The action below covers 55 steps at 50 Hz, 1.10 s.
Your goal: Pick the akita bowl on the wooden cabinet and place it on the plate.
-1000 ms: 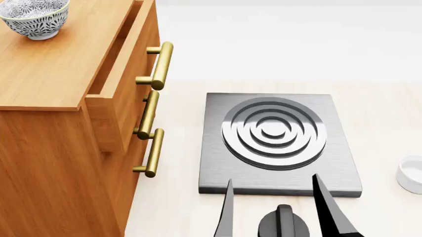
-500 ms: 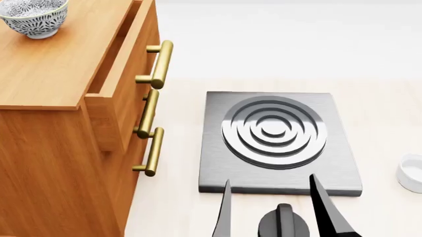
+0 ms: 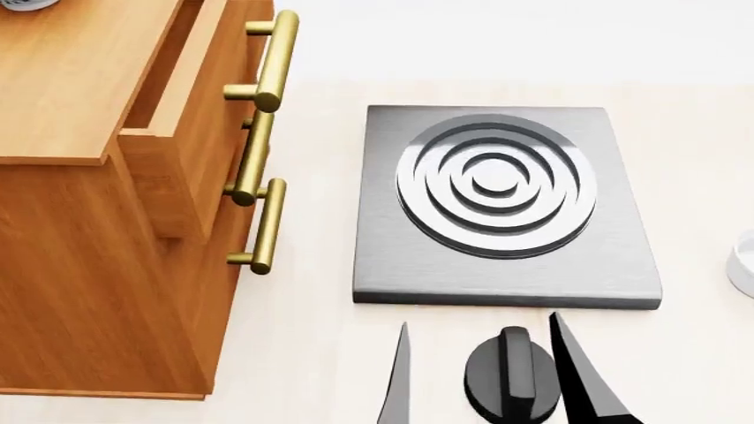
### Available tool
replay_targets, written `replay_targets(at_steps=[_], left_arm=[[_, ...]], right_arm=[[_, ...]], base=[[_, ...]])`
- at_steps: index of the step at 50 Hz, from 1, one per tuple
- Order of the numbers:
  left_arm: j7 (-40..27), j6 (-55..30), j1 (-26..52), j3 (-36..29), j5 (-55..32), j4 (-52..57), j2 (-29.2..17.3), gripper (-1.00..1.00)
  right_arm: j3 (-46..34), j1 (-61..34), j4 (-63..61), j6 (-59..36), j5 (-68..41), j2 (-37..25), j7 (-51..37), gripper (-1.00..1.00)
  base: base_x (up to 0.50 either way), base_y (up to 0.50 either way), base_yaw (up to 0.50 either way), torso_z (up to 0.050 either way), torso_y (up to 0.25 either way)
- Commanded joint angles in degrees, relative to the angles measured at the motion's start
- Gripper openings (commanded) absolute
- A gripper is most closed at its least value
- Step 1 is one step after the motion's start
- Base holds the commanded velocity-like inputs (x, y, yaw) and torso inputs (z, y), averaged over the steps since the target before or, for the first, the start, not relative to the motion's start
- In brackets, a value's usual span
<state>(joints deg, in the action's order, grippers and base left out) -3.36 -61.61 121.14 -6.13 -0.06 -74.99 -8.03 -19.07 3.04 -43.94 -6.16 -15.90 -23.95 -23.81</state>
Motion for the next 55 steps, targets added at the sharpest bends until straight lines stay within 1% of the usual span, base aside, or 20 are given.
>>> replay_targets(at_steps=[1,2,14,15,17,22,24,25,30,44,47,49,50,51,52,53,54,55], left_arm=[[-0.66,-1.06,-0.38,0.4,-0.09,0.01,-0.51,1.0],[-1.15,-2.05,-0.6,0.55,-0.05,0.01,-0.59,1.0],[-1.85,-2.14,-0.97,1.7,-0.13,0.01,-0.8,1.0],[-3.47,-2.24,-1.13,3.37,-0.73,0.01,-1.12,1.0],[-2.67,-2.47,-1.35,2.49,-0.1,0.01,-1.05,1.0],[-3.13,-3.9,-1.63,3.24,-0.23,0.01,-1.24,1.0],[-2.19,-4.63,-1.83,2.4,0.14,0.01,-1.07,1.0],[-1.25,-5.05,-2.05,1.53,0.41,0.01,-0.99,1.0],[-2.96,-6.39,-2.94,3.25,-0.23,0.01,-1.9,1.0],[-0.84,-5.09,-4.26,1.84,0.09,0.01,-1.59,1.0],[0.51,-3.33,-4.62,0.55,0.41,0.02,-1.3,1.0],[0.27,-2.25,-4.95,-0.12,0.64,0.01,-1.26,1.0],[1.95,-0.67,-5.21,-2.34,1.48,0.01,-0.99,1.0],[2.6,-1.29,-5.38,-4.12,2.06,0.01,-0.75,1.0],[4.96,-0.38,-5.59,-8.19,3.6,0.01,-0.21,1.0],[4.61,-0.11,-5.57,-9.11,3.45,0.01,-0.18,1.0],[2.67,0.47,-5.45,-9.66,3.43,0.01,-0.27,1.0],[2.76,0.21,-5.19,-7.85,1.59,0.01,-0.77,1.0]], right_arm=[[-0.26,-0.14,-0.06,-0.12,-0.02,-0.1,-0.18,1.0],[-0.29,-0.13,-0.07,-0.12,-0.01,-0.12,-0.2,1.0],[-0.29,-0.15,0.48,0.31,-0.34,-0.26,-0.17,1.0],[-0.32,-0.13,0.41,0.33,-0.3,-0.28,-0.2,1.0],[-0.34,-0.11,0.36,0.33,-0.26,-0.31,-0.25,1.0],[-0.47,-0.18,0.52,0.4,-0.22,-0.34,-0.28,1.0],[-0.47,-0.16,0.49,0.38,-0.21,-0.38,-0.33,1.0],[-0.46,-0.15,0.41,0.38,-0.23,-0.41,-0.36,1.0],[-0.56,-0.21,0.36,0.26,-0.18,-0.46,-0.49,1.0],[-0.77,-0.27,0.75,0.45,-0.18,-0.59,-0.61,1.0],[-0.83,-0.26,0.94,0.6,-0.17,-0.6,-0.59,1.0],[-0.86,-0.27,0.93,0.62,-0.15,-0.64,-0.62,1.0],[-0.83,-0.29,0.97,0.64,-0.15,-0.65,-0.64,1.0],[-0.82,-0.29,1.02,0.65,-0.19,-0.66,-0.65,1.0],[-0.83,-0.31,1.11,0.7,-0.19,-0.67,-0.63,1.0],[-0.84,-0.32,1.15,0.73,-0.21,-0.66,-0.64,1.0],[-0.86,-0.34,1.22,0.75,-0.25,-0.65,-0.63,1.0],[-0.92,-0.35,1.17,0.69,-0.18,-0.67,-0.67,1.0]], base=[[0.0,0.0,0.0,0.0,0.0],[0.0,0.0,0.0,0.0,0.0],[0.0,0.0,0.0,0.0,0.0],[0.0,0.0,0.0,0.0,-0.125],[0.0,0.0,0.0,0.0,-0.25],[0.0,0.0,0.0,0.0,-0.25],[0.0,0.0,0.0,0.0,-0.196],[0.0,0.0,0.0,0.0,0.0],[0.0,0.0,0.0,0.0,0.0],[0.0,0.0,0.0,0.0,-0.001],[0.0,0.0,0.0,0.0,0.0],[0.0,0.0,0.0,0.0,0.0],[0.0,0.0,0.0,0.0,-0.011],[0.0,0.0,0.0,0.0,0.0],[0.0,0.0,0.0,0.0,0.0],[0.0,0.0,0.0,0.0,0.0],[0.0,0.0,0.0,0.0,-0.011],[0.0,0.0,0.0,0.0,0.0]])
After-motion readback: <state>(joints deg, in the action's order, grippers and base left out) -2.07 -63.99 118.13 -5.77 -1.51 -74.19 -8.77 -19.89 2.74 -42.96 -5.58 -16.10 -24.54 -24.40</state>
